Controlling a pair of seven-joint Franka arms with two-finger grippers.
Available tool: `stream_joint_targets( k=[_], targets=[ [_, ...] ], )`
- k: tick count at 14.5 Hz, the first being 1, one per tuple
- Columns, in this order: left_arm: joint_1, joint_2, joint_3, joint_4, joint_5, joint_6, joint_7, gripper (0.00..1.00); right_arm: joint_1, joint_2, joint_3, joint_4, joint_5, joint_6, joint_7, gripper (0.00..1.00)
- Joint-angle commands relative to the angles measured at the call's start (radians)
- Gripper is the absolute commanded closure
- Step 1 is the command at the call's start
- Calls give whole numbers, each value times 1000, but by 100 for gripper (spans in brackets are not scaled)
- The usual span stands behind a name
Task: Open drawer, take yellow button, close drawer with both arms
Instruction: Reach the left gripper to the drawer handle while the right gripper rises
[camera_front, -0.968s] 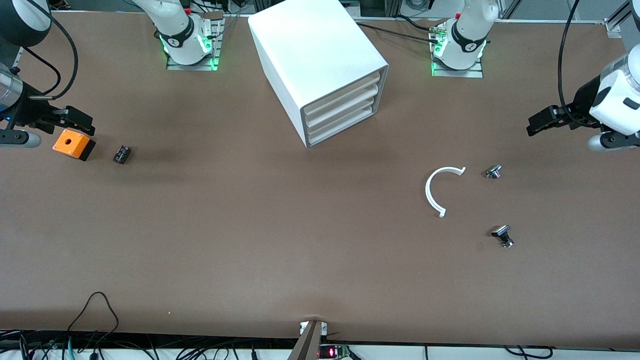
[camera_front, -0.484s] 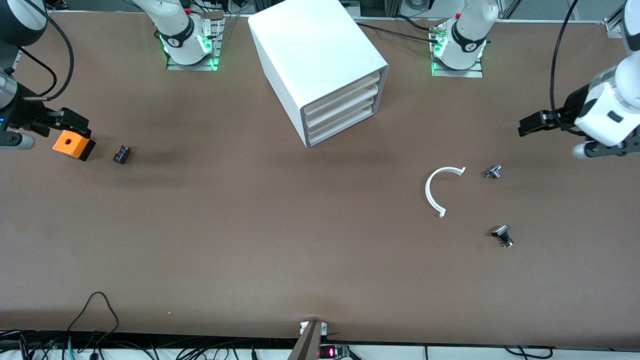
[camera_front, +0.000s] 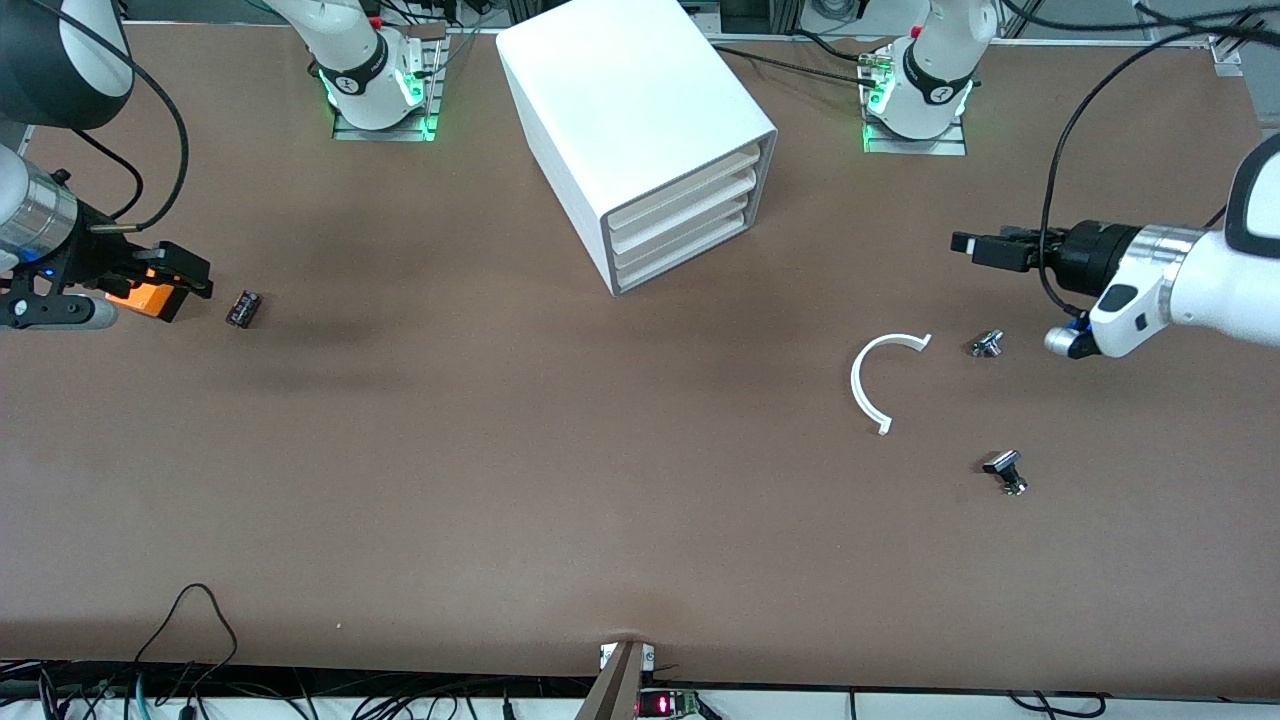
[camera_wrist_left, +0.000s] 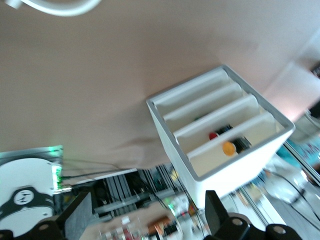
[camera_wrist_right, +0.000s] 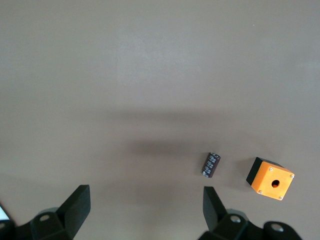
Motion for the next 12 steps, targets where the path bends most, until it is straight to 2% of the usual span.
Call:
stream_joint_targets(
  k=[1, 5, 7, 10, 12],
  targets=[
    [-18, 61, -13, -91, -69, -7, 167, 0, 16, 7, -2, 22, 20, -10, -24, 0],
    [-52, 116, -22, -283, -264, 66, 399, 0, 61, 5, 5, 23, 77, -20, -86, 0],
    [-66, 145, -71, -289, -313, 83, 492, 0, 106, 14, 5, 23, 80, -22, -87, 0],
    [-80, 156, -120, -370, -459, 132, 629, 0, 164, 63, 5, 35, 77, -20, -82, 0],
    [-90, 153, -169, -412, -470, 195, 723, 0, 235, 77, 5, 40, 66, -20, -71, 0]
  ],
)
